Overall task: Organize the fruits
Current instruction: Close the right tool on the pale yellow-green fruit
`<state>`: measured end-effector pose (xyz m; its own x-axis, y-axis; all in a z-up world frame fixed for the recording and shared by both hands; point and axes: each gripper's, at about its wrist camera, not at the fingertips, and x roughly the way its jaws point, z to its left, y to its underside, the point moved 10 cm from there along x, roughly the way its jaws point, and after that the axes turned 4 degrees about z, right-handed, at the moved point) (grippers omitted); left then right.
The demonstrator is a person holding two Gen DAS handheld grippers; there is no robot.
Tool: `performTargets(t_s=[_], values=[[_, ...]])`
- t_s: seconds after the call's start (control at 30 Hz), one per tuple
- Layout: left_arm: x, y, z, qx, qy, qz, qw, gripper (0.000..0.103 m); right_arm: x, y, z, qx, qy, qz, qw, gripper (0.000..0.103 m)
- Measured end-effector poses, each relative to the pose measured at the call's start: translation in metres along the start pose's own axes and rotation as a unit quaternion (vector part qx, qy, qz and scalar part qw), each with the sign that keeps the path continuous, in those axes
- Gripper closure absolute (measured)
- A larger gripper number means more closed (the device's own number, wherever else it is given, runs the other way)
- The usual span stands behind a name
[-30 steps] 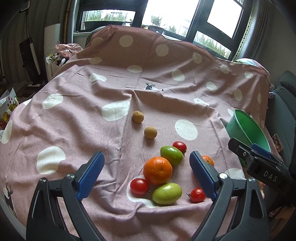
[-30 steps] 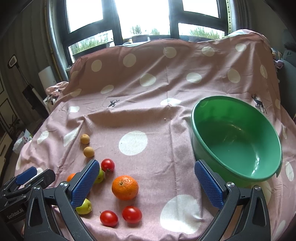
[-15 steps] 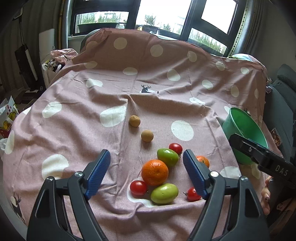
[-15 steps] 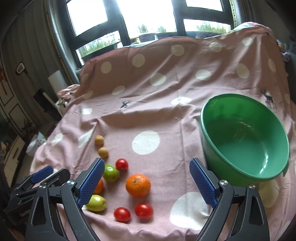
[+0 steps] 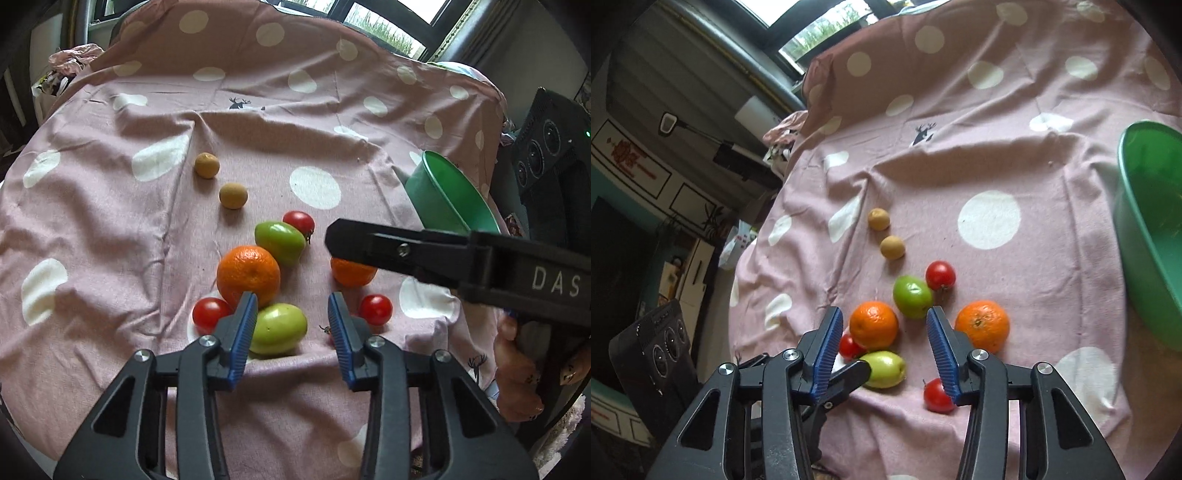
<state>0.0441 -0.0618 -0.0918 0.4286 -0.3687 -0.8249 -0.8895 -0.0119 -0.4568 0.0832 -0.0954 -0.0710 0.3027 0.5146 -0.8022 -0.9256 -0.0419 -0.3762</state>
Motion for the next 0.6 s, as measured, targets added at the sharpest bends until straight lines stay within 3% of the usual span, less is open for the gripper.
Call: performTargets(t_s=[0.17, 0.37, 0.6], values=[[0.007, 0.005, 0.007, -0.011, -0.013, 0.021, 0.9996, 0.065, 0.024, 0.021, 0.003, 0.019, -0.039, 0.059, 0.997, 0.055], [0.018, 0.011, 0.014, -0.021, -0.017, 0.043, 0.9987, 0.064, 0.040, 0.033, 0.003, 0.018, -0.043, 0.088, 0.995, 0.055], [0.022, 0.011, 0.016, -0.016, -0.033, 0.042, 0.9984, 0.062, 0.049, 0.038, 0.000, 0.021, -0.037, 0.098, 0.994, 0.055]])
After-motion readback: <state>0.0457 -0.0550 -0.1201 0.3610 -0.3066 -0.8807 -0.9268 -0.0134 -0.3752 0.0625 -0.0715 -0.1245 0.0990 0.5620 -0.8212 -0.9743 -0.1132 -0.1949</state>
